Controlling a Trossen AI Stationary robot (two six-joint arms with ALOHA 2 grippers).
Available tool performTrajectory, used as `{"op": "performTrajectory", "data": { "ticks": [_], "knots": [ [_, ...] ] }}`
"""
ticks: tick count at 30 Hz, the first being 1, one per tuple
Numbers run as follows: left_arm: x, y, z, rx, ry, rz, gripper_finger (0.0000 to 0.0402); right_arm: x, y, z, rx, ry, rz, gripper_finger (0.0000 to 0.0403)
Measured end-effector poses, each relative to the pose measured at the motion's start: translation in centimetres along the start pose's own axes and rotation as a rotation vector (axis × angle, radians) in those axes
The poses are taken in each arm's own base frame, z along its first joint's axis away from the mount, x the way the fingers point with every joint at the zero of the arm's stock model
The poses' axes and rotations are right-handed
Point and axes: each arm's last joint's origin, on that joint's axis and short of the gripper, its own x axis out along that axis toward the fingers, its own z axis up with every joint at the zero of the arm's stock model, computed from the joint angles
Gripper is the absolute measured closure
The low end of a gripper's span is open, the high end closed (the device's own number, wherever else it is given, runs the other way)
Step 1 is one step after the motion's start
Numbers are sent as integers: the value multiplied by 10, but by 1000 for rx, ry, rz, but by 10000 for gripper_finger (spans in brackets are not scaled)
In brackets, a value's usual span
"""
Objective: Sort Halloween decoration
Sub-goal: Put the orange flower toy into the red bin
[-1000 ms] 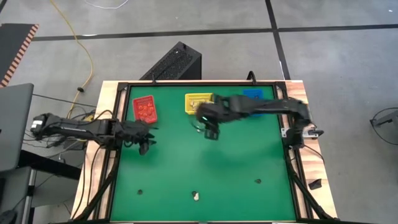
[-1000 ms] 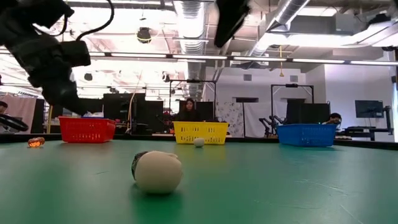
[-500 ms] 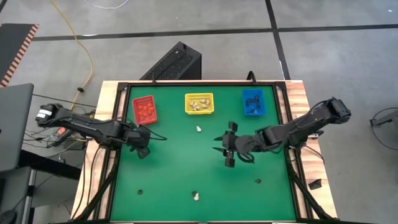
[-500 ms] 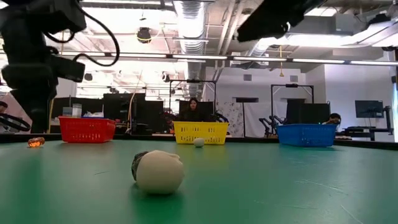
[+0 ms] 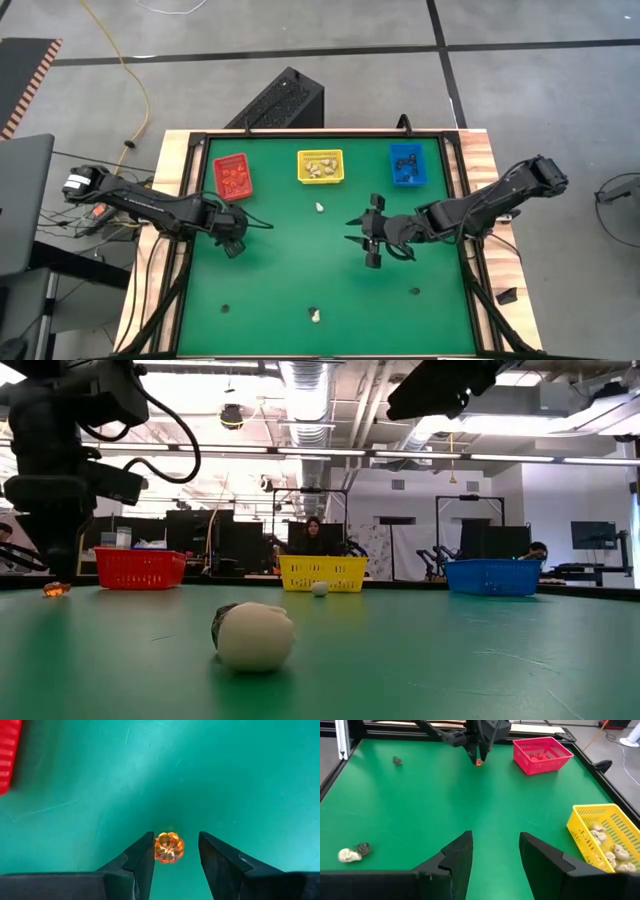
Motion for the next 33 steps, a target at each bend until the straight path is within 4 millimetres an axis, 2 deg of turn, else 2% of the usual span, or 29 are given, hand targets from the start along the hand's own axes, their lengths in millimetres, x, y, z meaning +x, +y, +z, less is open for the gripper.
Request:
{"op": "performTrajectory", "data": {
  "ticks": [7,16,19,23,28,33],
  "knots": [
    [10,6,-9,-12,27,21,260,0,0,0,1,-1,4,211],
    [12,6,-10,-11,31,6,263,0,0,0,0,1,4,211],
    [12,6,-10,-12,33,7,279,-2,1,-1,-8,11,8,211],
    [11,6,-9,-9,29,7,321,-8,1,-1,-11,21,16,211],
    [-1,0,6,29,-17,-29,335,-17,0,2,17,1,27,211],
    [-28,-2,32,89,-96,4,303,-21,2,3,19,-5,40,211]
  ]
}}
